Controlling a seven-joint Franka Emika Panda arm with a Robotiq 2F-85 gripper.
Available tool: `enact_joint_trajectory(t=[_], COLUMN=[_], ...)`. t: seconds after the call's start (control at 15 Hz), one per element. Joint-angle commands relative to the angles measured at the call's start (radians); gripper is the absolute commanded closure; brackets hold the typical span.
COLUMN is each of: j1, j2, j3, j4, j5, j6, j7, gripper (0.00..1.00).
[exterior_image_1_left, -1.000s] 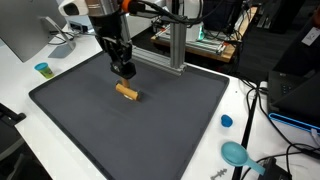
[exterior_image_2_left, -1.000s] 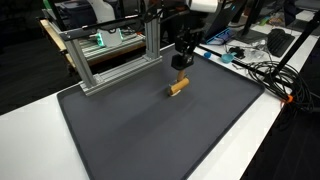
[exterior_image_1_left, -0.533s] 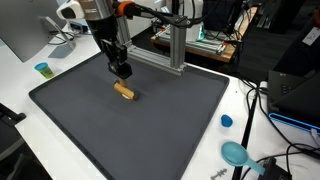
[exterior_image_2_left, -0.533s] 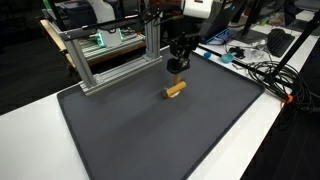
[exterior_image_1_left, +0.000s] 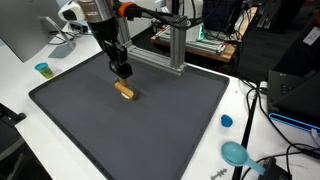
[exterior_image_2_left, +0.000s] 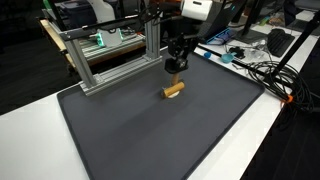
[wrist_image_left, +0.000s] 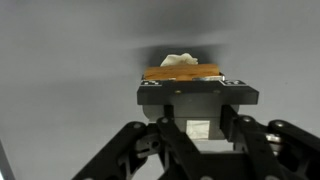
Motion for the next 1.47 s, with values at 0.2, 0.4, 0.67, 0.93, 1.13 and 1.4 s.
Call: enact_joint_trajectory(t=[0.2,0.4,0.67,0.93,1.13,1.4], j1=[0.005,0.003,0.001,-0.010,-0.024,-0.022], j2=[0.073,0.094,0.106,0.104,0.007,-0.028], j3=[-0.026,-0.028,-0.026,-0.020,-0.003,0.000], j4=[0.045,0.072,0.096,0.098,0.054,0.059], j5=[-0.029,-0.027,-0.024,0.003,0.031,0.031], j6=[-0.114,-0.148,-0.202,-0.235,-0.210,-0.147], j7=[0.021,0.020,0.013,-0.001,-0.057,-0.078], gripper=[0.79,0.79,0.79,0.79,0.79,0.79])
